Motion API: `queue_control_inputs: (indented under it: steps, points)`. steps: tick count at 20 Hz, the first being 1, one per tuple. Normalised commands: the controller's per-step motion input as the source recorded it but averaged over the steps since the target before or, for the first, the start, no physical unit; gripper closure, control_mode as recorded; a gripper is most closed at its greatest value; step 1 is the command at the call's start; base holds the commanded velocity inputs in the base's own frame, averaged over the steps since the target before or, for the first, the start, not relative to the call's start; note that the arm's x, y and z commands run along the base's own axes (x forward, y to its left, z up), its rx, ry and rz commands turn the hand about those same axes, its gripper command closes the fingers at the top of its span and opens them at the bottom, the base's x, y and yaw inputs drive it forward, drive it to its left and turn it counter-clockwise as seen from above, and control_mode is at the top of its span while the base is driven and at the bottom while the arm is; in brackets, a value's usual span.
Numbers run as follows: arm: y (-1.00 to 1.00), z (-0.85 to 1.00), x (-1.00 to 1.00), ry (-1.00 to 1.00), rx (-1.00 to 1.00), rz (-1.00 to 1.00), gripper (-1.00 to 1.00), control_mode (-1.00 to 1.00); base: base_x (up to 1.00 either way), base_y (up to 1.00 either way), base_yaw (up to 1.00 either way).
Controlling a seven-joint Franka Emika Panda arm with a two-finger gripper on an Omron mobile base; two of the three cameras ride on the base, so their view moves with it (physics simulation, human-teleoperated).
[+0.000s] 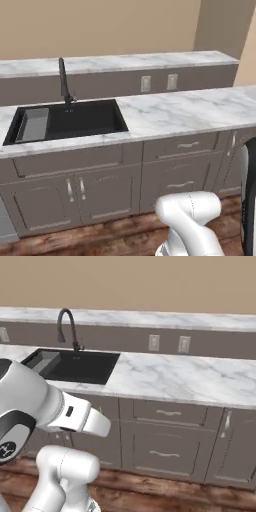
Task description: There is a bowl on the dining counter. Grab a lemon wedge from the fridge and place it in the bowl. Then get the liquor bottle and glass cup from the cabinet and place them next to the bowl.
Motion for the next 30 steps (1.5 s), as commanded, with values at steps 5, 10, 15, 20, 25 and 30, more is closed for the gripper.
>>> queue_control_inputs:
  steps: [5,10,15,20,25,30]
  points:
    - [0.00,0.00,0.00,0.00,0.00,0.00,1.00,1.00,0.49,0.17,0.56]
    - [0.00,0.00,0.00,0.00,0.00,0.00,1.00,1.00,0.72,0.00,0.51]
    - [0.00,0.00,0.00,0.00,0.00,0.00,1.00,1.00,0.86,0.00,0.48]
    - [0.00,0.00,0.00,0.00,0.00,0.00,1.00,1.00,0.43,0.23,0.59]
    - [0.00,0.00,0.00,0.00,0.00,0.00,1.00,1.00,0.05,0.52,0.65]
    - [0.00,0.00,0.00,0.00,0.00,0.00,1.00,1.00,0.49,0.37,0.56]
